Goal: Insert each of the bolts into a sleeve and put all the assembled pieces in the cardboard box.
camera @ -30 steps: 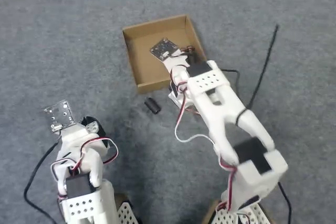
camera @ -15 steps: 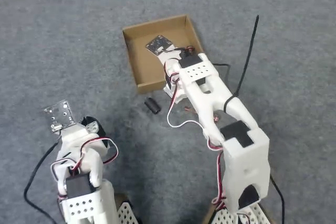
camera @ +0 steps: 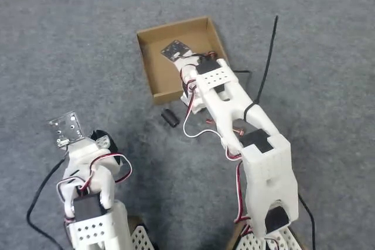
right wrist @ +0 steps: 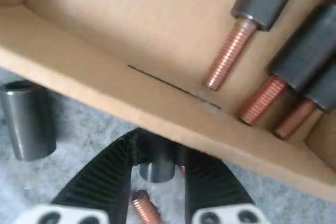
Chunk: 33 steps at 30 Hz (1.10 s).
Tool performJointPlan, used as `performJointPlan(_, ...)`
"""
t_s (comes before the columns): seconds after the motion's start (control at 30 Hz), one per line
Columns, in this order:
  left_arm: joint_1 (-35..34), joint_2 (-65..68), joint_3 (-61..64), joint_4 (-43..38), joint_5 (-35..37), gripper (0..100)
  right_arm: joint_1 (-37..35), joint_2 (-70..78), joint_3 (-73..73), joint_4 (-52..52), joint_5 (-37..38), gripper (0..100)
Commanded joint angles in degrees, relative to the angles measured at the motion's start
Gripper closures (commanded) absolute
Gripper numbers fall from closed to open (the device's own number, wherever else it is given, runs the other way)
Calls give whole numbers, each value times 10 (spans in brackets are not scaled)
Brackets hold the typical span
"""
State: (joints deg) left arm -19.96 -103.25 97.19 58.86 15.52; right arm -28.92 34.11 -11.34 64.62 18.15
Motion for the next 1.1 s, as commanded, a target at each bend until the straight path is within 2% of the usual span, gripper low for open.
performJointPlan(0.0,-4,-6,-6,0,-7,981,-5,-19,-23,25,10,990)
performJointPlan(0.17,-4,-6,-6,-2,-7,981,13,-76,-23,79,4,992)
performJointPlan(0.43,-4,-6,-6,-2,-7,981,94,-190,-18,175,-47,992)
performJointPlan(0.63,-4,-6,-6,-2,-7,981,144,-223,-14,247,-47,992)
performJointPlan(0.8,-4,-6,-6,-1,-7,981,190,-251,44,246,-44,992)
performJointPlan(1.07,-4,-6,-6,0,-7,981,251,-367,215,176,-35,992)
